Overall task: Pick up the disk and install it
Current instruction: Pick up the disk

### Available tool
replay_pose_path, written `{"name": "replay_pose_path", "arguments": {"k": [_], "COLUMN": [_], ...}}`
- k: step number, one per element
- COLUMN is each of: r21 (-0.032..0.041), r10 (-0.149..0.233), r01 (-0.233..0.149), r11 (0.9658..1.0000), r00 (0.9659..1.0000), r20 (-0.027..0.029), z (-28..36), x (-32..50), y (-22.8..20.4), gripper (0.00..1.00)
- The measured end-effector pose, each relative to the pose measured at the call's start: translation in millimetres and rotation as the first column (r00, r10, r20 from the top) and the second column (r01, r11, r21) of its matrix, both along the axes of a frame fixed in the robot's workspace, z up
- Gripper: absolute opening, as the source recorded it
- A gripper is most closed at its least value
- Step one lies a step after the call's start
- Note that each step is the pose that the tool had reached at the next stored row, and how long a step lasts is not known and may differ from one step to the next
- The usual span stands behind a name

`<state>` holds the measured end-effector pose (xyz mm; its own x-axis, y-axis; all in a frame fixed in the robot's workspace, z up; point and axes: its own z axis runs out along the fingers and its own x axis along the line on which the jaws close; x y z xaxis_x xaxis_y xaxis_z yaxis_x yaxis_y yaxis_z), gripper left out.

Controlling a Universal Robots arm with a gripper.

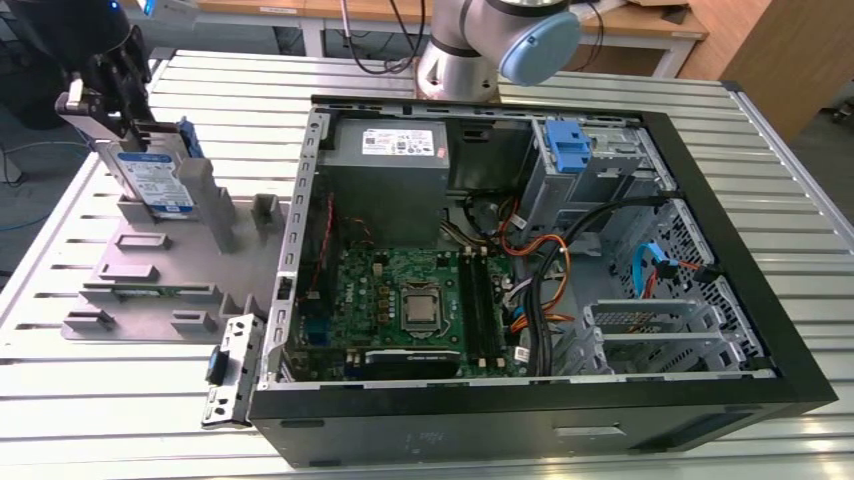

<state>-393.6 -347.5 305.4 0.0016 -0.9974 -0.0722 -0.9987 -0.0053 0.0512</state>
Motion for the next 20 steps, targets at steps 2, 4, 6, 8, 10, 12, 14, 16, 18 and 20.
{"name": "replay_pose_path", "arguments": {"k": [2,4,6,8,10,12,14,16,18,20], "r21": [-0.0001,0.0001,0.0002,0.0,0.0001,0.0001,0.0002,0.0001,0.0001,0.0001], "r10": [0.0,0.0,0.0,0.0,0.0,0.0,0.0,0.0,0.0,0.0], "r01": [0.0,0.0,0.0,0.0,0.0,0.0,0.0,0.0,0.0,0.0], "r11": [1.0,1.0,1.0,1.0,1.0,1.0,1.0,1.0,1.0,1.0], "r00": [1.0,1.0,1.0,1.0,1.0,1.0,1.0,1.0,1.0,1.0], "r20": [0.0,0.0002,0.0004,0.0,0.0002,0.0003,0.0003,0.0002,0.0002,0.0001], "z": [0.0,-0.3,-1.2,-1.2,-1.6,-2.0,-2.2,-2.1,-2.1,-2.1], "x": [0.0,0.0,0.0,0.0,0.2,0.5,0.7,1.1,1.5,1.7], "y": [-0.6,-0.7,-0.8,-0.8,-0.8,-0.8,-0.8,-0.8,-0.8,-0.8], "gripper": [0.45,0.45,0.45,0.45,0.45,0.45,0.45,0.45,0.45,0.45]}}
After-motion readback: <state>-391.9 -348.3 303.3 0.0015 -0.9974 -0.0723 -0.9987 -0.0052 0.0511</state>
